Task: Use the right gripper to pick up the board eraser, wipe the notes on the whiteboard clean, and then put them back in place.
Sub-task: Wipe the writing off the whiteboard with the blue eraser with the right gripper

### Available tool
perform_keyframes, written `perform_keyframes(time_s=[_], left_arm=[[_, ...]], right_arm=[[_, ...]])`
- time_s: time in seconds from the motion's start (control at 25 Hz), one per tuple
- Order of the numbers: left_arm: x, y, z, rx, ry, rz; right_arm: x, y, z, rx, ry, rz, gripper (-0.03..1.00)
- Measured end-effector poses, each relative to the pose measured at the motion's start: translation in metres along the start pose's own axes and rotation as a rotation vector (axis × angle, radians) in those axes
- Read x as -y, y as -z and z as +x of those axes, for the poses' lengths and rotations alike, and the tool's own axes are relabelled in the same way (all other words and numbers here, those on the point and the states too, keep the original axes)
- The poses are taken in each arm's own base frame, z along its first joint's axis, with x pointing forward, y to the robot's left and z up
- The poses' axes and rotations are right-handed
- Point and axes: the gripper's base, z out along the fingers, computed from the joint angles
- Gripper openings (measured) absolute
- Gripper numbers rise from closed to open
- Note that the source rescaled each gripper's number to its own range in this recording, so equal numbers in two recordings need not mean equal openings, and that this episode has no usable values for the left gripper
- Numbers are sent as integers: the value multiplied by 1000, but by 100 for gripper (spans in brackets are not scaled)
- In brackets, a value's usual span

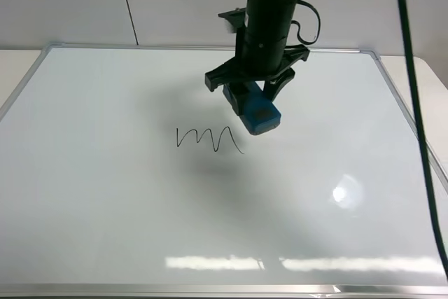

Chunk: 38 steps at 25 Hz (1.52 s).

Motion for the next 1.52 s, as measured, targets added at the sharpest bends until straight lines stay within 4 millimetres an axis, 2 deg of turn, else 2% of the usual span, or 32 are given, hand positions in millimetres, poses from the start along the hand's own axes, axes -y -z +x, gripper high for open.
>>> perform_keyframes(time_s=[0.24,0.4,0.56,0.76,1.12,1.24,1.4,1.52], left_arm=[[0,0,0,0,0,0],[0,0,0,0,0,0],[0,0,0,0,0,0],[0,0,0,0,0,0],[0,0,0,0,0,0],[0,0,0,0,0,0],[0,0,0,0,0,0],[0,0,0,0,0,0]], right_arm=[[-23,-22,-27,-12,226,-2,0],[-28,-42,-38,-29,338,-2,0],[-29,-67,-39,-79,407,-13,0],[-31,-92,-37,-136,414,-31,0],[-32,-93,-38,-131,409,-40,0],[-37,-94,-37,-125,420,-42,0],[-64,-93,-34,-99,481,-42,0],[-99,-93,-25,-91,556,-66,0]])
